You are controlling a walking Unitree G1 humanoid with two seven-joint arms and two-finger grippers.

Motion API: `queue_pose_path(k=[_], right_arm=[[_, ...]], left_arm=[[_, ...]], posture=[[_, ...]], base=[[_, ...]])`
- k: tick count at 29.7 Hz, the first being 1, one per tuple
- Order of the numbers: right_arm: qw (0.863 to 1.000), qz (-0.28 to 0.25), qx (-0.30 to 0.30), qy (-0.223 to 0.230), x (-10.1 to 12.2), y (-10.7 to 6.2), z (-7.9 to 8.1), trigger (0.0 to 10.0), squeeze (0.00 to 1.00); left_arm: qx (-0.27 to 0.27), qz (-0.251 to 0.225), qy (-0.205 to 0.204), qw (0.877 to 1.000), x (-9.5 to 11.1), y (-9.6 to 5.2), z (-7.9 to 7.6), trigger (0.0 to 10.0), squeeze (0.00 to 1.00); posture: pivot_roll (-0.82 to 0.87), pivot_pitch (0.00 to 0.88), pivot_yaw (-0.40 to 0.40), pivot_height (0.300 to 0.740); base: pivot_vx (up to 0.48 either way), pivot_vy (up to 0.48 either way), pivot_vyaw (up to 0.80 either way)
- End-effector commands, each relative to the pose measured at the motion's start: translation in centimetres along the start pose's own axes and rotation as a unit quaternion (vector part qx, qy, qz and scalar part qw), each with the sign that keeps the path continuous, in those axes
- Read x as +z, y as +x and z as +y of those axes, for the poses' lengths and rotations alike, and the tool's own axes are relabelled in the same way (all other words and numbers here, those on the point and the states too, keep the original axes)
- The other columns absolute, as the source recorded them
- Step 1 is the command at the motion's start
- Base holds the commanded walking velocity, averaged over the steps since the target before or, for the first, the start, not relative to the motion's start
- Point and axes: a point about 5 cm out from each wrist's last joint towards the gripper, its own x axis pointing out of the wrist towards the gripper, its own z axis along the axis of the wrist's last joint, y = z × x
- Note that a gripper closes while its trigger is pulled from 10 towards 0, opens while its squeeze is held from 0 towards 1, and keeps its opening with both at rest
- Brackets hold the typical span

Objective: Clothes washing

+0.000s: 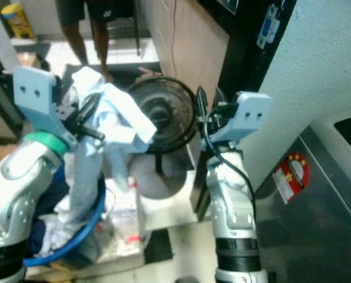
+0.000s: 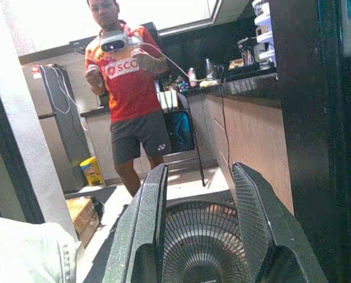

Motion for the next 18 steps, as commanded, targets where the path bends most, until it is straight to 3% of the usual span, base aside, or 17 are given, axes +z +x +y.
queue_pose_path(k=[1, 18], right_arm=[[1.000, 0.002, -0.002, 0.003, -0.07, -0.17, 0.01, 10.0, 0.00], [1.000, 0.001, -0.002, 0.000, -0.11, -0.06, 0.04, 10.0, 0.00]], left_arm=[[-0.001, -0.013, 0.008, 1.000, 0.35, -0.05, 0.01, 10.0, 0.00], [-0.002, -0.010, 0.005, 1.000, 0.12, -0.01, -0.05, 10.0, 0.00]], posture=[[0.01, 0.061, 0.038, 0.669], [0.01, 0.050, 0.038, 0.729]], base=[[0.000, 0.000, 0.00], [0.000, 0.000, 0.00]])
